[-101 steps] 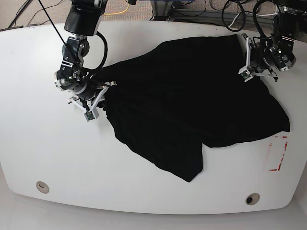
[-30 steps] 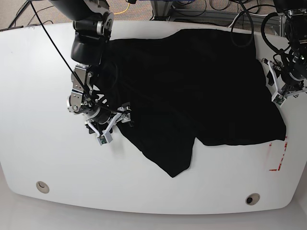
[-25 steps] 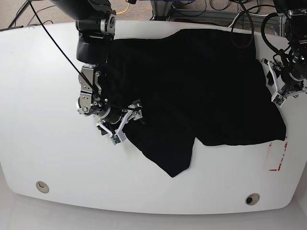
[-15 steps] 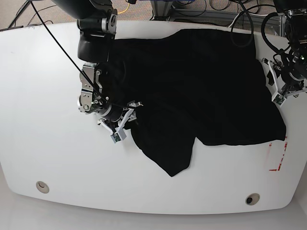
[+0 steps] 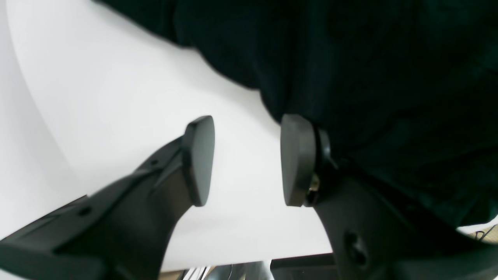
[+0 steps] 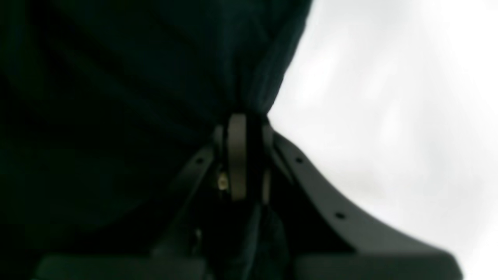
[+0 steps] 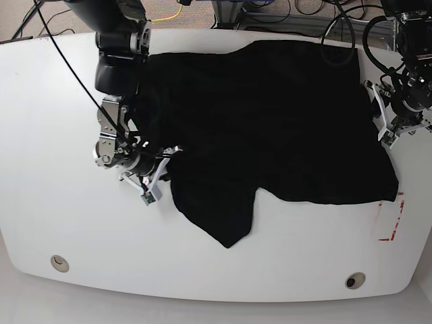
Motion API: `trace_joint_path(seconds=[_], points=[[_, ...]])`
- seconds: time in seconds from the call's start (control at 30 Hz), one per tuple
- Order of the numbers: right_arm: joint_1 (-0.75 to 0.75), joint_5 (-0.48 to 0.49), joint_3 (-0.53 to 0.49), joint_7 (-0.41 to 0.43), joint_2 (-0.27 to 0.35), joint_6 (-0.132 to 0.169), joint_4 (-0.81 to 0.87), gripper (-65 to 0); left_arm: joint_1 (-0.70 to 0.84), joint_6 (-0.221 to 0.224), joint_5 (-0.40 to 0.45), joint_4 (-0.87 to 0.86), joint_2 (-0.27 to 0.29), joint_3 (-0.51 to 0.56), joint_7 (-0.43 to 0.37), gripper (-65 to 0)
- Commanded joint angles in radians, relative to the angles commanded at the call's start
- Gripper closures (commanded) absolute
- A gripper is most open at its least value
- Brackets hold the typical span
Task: Layout the t-shirt on the table in an organized manner, then fold the t-shirt properly
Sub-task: 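Drag the shirt corner outward with the right gripper and release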
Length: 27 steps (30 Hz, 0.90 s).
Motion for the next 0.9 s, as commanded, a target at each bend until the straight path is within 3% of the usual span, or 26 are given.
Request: trace_joint_path(seconds=[0.13, 0.33, 0.4, 0.53, 0.6, 0.7, 0.9], points=[[0.04, 0.0, 0.0, 0.002, 0.043, 0.0, -0.005, -1.3, 0.005, 0.0, 0.0, 0.0, 0.0, 0.021, 0.0, -25.8], [0.064, 0.0, 0.0, 0.003, 0.061, 0.0, -0.005, -2.4, 0.006, 0.0, -0.003, 0.0, 0.0, 0.037, 0.0, -25.8], [0.066, 0.0, -0.002, 0.003, 0.068, 0.0, -0.005, -10.6, 0.006, 0.0, -0.006, 0.0, 0.0, 0.048, 0.0, -25.8], [0.064, 0.0, -0.003, -0.005, 0.069, -0.061, 0.018, -37.9, 0.006, 0.0, -0.008, 0.005, 0.021, 0.044, 0.037, -25.8], [0.043, 0.002, -0.003, -0.011, 0.069, -0.067, 0.081, -52.0, 0.006, 0.0, -0.008, 0.005, 0.034, 0.043, 0.055, -25.8], [-0.023, 0.006, 0.0, -0.071, 0.068, -0.067, 0.215, -62.3, 0.014, 0.0, -0.008, 0.005, 0.052, 0.043, 0.057, -26.0], [-0.147, 0.008, 0.008, -0.23, 0.058, -0.073, 0.463, -63.4, 0.046, 0.0, -0.009, 0.005, 0.058, 0.046, 0.052, -26.0]])
